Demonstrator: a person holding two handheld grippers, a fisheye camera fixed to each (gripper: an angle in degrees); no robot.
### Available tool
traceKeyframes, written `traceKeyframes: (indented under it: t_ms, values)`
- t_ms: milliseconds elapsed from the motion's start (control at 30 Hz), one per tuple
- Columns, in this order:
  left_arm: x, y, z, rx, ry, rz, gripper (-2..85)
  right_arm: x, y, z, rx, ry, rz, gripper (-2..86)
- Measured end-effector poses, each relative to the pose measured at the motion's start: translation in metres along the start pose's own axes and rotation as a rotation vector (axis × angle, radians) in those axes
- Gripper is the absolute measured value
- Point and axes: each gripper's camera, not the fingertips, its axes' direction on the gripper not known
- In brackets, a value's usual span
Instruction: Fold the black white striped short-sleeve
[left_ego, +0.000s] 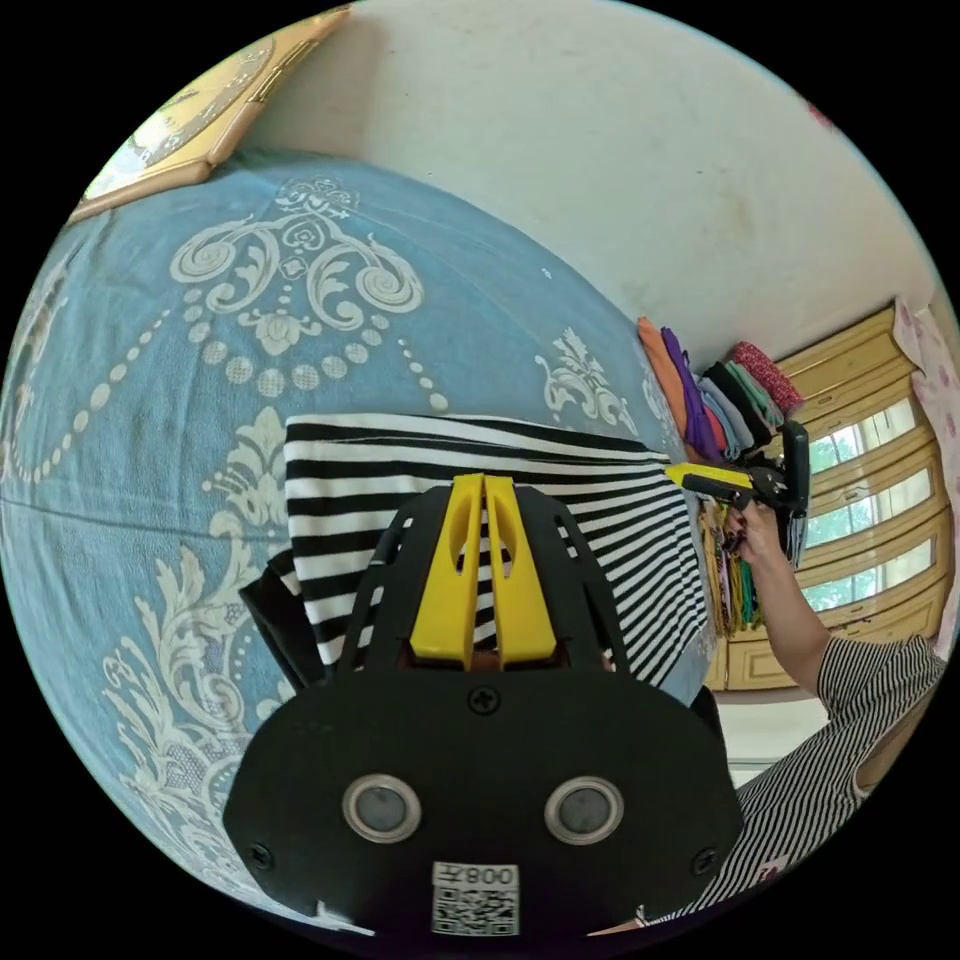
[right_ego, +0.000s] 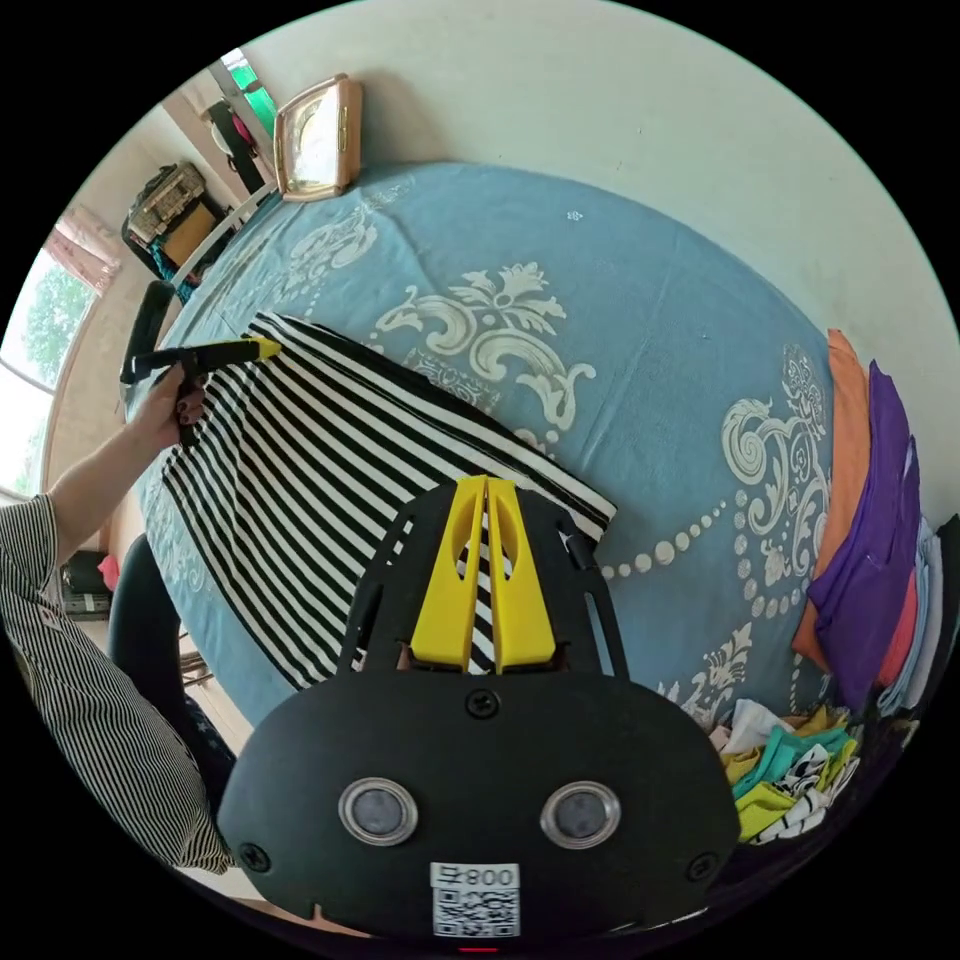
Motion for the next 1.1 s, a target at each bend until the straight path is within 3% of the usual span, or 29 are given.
traceKeyframes:
  t_ms: [100, 200, 333, 567, 800, 1100]
  values:
    - [-0.007, 0.005, -0.012, -0.005, 0.024, -0.04, 0.6, 0.018, 0.014, 0.015, -0.048, -0.067, 0.084, 0.0]
    - [-0.002, 0.026, -0.045, 0.036, 0.057, -0.038, 1.5, 0.026, 0.04, -0.014, 0.103, -0.17, 0.133, 0.1]
    - [-0.001, 0.09, -0.102, 0.057, 0.047, -0.056, 4.4, 0.022, 0.104, -0.04, 0.166, -0.226, 0.173, 0.5]
    - [-0.015, 0.206, -0.174, 0.008, 0.031, -0.23, 7.8, 0.016, 0.245, -0.037, 0.122, -0.374, 0.397, 3.8]
    - [-0.003, 0.231, -0.2, -0.051, 0.003, -0.261, 7.0, 0.006, 0.334, -0.031, 0.141, -0.506, 0.549, 6.1]
    - [0.029, 0.26, -0.244, -0.112, -0.011, -0.268, 5.3, -0.006, 0.39, -0.03, 0.133, -0.464, 0.589, 6.1]
